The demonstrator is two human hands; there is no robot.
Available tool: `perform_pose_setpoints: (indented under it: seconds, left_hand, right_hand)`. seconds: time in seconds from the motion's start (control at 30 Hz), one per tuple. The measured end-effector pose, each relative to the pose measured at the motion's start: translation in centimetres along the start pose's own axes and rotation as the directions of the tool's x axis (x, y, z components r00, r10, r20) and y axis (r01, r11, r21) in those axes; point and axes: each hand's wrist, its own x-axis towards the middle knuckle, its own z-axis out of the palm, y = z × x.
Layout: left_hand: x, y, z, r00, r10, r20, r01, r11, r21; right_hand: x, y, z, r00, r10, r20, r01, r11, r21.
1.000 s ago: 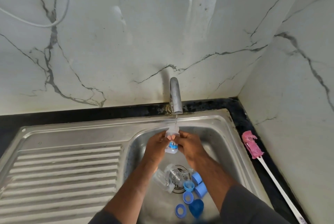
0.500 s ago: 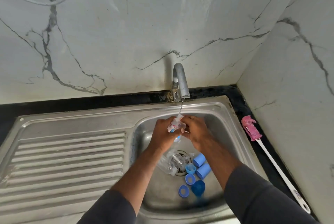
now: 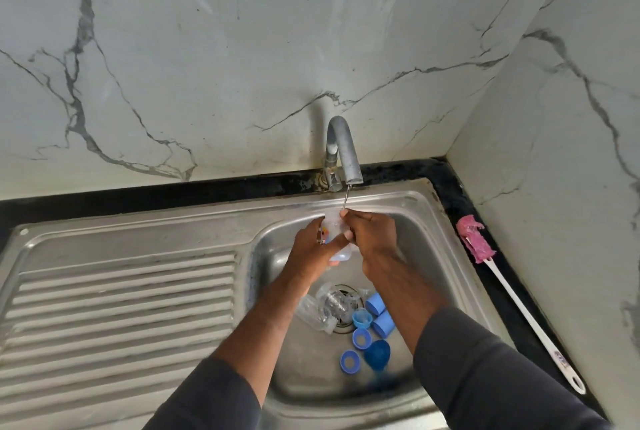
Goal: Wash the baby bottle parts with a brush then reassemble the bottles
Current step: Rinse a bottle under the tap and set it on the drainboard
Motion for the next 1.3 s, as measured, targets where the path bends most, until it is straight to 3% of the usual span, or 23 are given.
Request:
perform_pose_setpoints:
  seconds: [0.1,0.23,0.33,0.43,0.53,0.63,0.77,0.9,1.03,1.13,1.23,1.3]
  left_hand:
    - [0.1,-0.6,0.0,1.0,-0.008,0.03,0.009,1.0,-0.024]
    - [0.2,-1.3,-0.4,0.999,-0.031,-0.036,0.026,0.991,-0.129]
    - [0.4,-1.1,-0.3,0.996,-0.076,-0.046,0.063,0.969,-0.239]
    - [0.9,-0.7,0.0,0.995,-0.086,-0.047,0.077,0.982,-0.171]
    - [1.4,0.0,0.2,0.992,-0.066,-0.106,0.058,0.995,-0.079]
    - [1.4,0.9,0.5,0.989,-0.078,-0.125,0.067,0.994,-0.09]
    - [1.1,0.9,-0.3,0.998,-0.039,-0.059,0.031,0.992,-0.125]
    - [1.2,0.8,-1.7,0.995,-0.068,-0.079,0.051,0.978,-0.2]
    - [0.9,1.0,-1.7,0.997,-0.036,-0.075,0.023,0.985,-0.17]
    - [0.4,0.8,-1.0,0.999,-0.005,-0.04,0.0,0.993,-0.122]
    - [0.4,0.5,-1.1,0.999,0.015,-0.048,-0.021,0.99,-0.138]
    - [0.5,0.3,-1.1,0.992,-0.016,-0.126,-0.01,0.978,-0.209]
  right_hand:
    - [-0.1,0.1,-0.6,0.998,-0.059,-0.026,0.058,0.997,-0.06]
    - [-0.1,0.0,-1.4,0.995,-0.068,0.071,0.07,0.997,-0.034]
    - [-0.2,0.4,-1.5,0.974,0.058,0.221,-0.042,0.996,-0.075]
    - [-0.3,0.9,-1.7,0.92,0.157,0.359,-0.141,0.987,-0.072]
    - [0.2,1.0,-1.9,0.939,0.139,0.313,-0.155,0.988,0.026]
    - [0.5,0.3,-1.9,0.958,0.112,0.266,-0.145,0.983,0.109]
    - [0.1,-0.6,-1.5,0.937,0.065,0.343,-0.098,0.992,0.081]
    - [0.5,-0.8,-1.4,0.914,0.057,0.401,-0.091,0.993,0.068]
    - [0.3,-0.7,-1.3,0.926,0.034,0.376,-0.08,0.991,0.108]
    - [-0.3,-0.5,-1.1,0.896,0.015,0.443,-0.053,0.996,0.073]
    - [-0.6,-0.6,-1.3,0.869,0.015,0.495,-0.058,0.996,0.073]
    - [-0.5,-0.6,-1.6,0.882,0.038,0.47,-0.092,0.991,0.093]
